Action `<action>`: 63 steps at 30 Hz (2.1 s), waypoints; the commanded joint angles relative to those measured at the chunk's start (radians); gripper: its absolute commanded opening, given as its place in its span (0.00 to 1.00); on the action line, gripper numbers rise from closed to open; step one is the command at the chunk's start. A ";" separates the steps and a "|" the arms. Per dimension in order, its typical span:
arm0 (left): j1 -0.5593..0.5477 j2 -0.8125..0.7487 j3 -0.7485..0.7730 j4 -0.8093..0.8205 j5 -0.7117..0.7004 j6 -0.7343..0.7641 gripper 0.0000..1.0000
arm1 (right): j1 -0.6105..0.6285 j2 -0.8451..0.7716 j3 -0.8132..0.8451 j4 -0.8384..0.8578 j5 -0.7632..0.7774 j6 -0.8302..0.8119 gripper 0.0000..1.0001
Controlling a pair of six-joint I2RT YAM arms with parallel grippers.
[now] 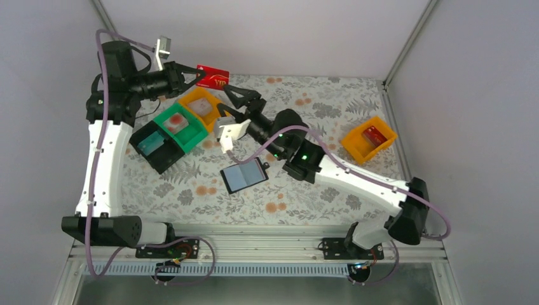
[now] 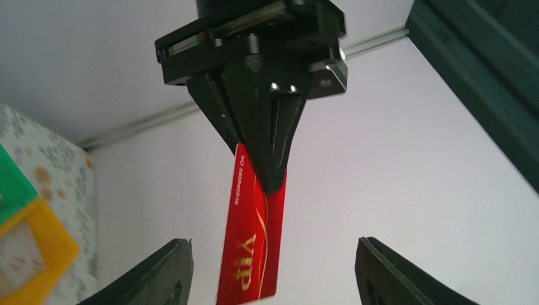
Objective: Take the credit cards out of the card holder
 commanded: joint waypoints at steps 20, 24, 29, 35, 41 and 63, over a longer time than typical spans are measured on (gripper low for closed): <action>-0.019 -0.022 -0.102 0.017 0.087 -0.128 0.02 | 0.011 0.221 0.113 0.290 0.233 -0.373 0.28; -0.021 -0.024 -0.113 0.023 0.094 -0.125 0.02 | 0.000 0.232 0.142 0.269 0.265 -0.365 0.05; -0.027 -0.027 -0.158 0.032 0.106 -0.090 0.07 | -0.018 0.194 0.206 0.118 0.287 -0.205 0.04; -0.022 0.083 -0.060 -0.072 0.063 0.378 1.00 | -0.193 0.136 0.374 -0.544 0.177 0.228 0.04; -0.024 0.070 -0.232 -0.001 -0.242 0.768 1.00 | -0.529 -0.008 0.076 -0.668 0.066 0.414 0.04; -0.034 -0.023 -0.604 0.257 -0.392 0.884 1.00 | -1.316 0.039 -0.275 -0.482 -0.284 0.302 0.04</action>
